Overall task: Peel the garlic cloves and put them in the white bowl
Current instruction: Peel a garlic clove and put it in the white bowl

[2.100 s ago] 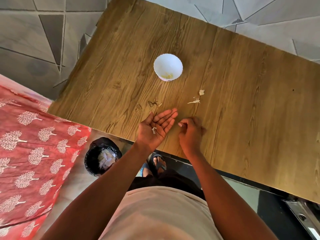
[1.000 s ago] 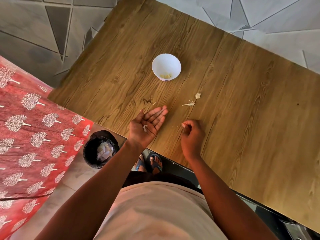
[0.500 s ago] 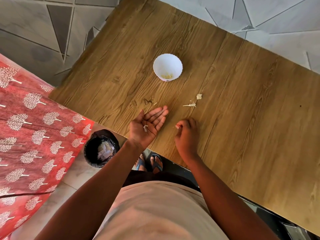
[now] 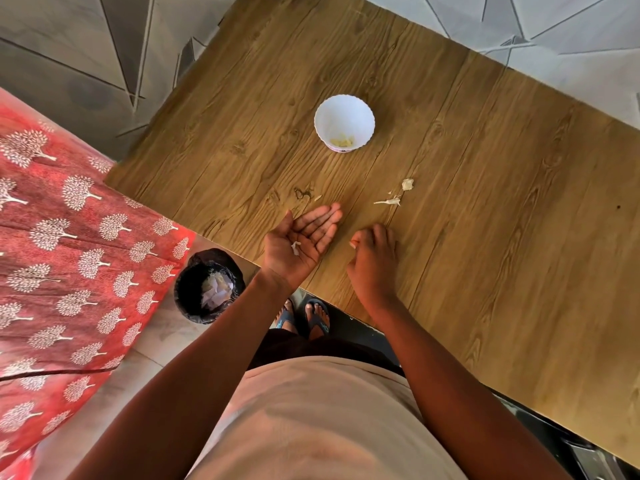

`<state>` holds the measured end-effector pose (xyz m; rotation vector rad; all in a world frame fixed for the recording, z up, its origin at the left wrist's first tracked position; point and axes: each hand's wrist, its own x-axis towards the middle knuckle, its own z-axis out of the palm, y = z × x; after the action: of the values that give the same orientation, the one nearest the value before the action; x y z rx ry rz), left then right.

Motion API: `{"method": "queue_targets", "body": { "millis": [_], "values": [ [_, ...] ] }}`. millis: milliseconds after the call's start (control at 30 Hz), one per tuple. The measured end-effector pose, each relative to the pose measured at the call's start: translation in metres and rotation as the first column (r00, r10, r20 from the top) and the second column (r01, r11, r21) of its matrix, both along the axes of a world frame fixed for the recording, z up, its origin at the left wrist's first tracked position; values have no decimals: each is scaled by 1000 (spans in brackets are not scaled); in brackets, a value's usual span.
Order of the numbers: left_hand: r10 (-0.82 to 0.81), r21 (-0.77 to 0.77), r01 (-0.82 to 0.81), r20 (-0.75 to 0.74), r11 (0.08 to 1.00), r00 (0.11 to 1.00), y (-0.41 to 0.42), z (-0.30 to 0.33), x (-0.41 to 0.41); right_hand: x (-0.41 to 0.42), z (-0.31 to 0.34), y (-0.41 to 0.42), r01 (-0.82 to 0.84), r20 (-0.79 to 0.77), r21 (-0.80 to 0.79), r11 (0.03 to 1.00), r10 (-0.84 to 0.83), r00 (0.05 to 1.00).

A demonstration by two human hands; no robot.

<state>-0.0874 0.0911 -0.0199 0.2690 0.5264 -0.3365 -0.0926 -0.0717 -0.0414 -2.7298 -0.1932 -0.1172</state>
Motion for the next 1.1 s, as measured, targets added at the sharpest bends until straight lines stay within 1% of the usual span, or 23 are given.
{"method": "queue_targets", "body": {
  "millis": [33,67,100,133,200,233,333,500,567,633,700,767,800,867,933,967,1033,1100],
  "values": [
    [13,-1,-13,0,1000,1000,0,0,-1,2,0,1,51,-71,110,993,-43,997],
    [31,-3,-31,2,1000,1000,1,0,-1,4,1,2,94,-124,251,963,-65,990],
    [46,-6,-46,7,999,999,2,0,-3,6,3,2,140,-157,383,913,-85,984],
    [59,-9,-59,6,998,998,4,1,-5,8,7,3,189,-188,481,856,-110,976],
    [94,-25,-93,10,995,996,11,1,-13,9,17,11,238,-238,584,776,-116,964],
    [117,-40,-116,15,992,993,17,1,-18,8,22,19,219,-230,614,758,-94,969],
    [200,-80,-198,13,977,980,41,1,-33,0,34,53,88,-177,653,752,39,984],
    [372,-60,-370,41,927,927,95,-1,-62,-18,43,134,-51,-210,703,709,276,938],
    [434,-41,-432,50,901,900,121,-9,-77,-29,37,169,-88,-217,704,705,331,918],
    [466,-16,-466,61,885,883,149,-24,-90,-39,25,202,-90,-243,702,706,357,902],
    [506,4,-507,40,862,862,184,-52,-107,-53,3,243,-97,-270,705,702,393,879],
    [540,28,-539,-12,842,842,217,-91,-125,-69,-30,282,-100,-307,696,711,420,854],
    [544,47,-542,-35,839,839,230,-109,-132,-76,-46,298,-83,-340,688,721,421,841],
    [548,99,-540,-83,836,832,260,-164,-150,-92,-98,333,-23,-433,674,739,420,798],
    [544,148,-526,-138,837,828,291,-235,-165,-105,-166,364,11,-500,656,754,425,754],
    [541,167,-517,-167,840,825,302,-266,-170,-108,-197,375,5,-511,644,765,425,748],
    [552,200,-517,-228,832,802,326,-348,-179,-118,-277,400,-24,-515,617,786,427,743],
    [553,215,-511,-276,832,786,345,-428,-183,-122,-353,418,-53,-505,576,816,405,762]
  ]
}}
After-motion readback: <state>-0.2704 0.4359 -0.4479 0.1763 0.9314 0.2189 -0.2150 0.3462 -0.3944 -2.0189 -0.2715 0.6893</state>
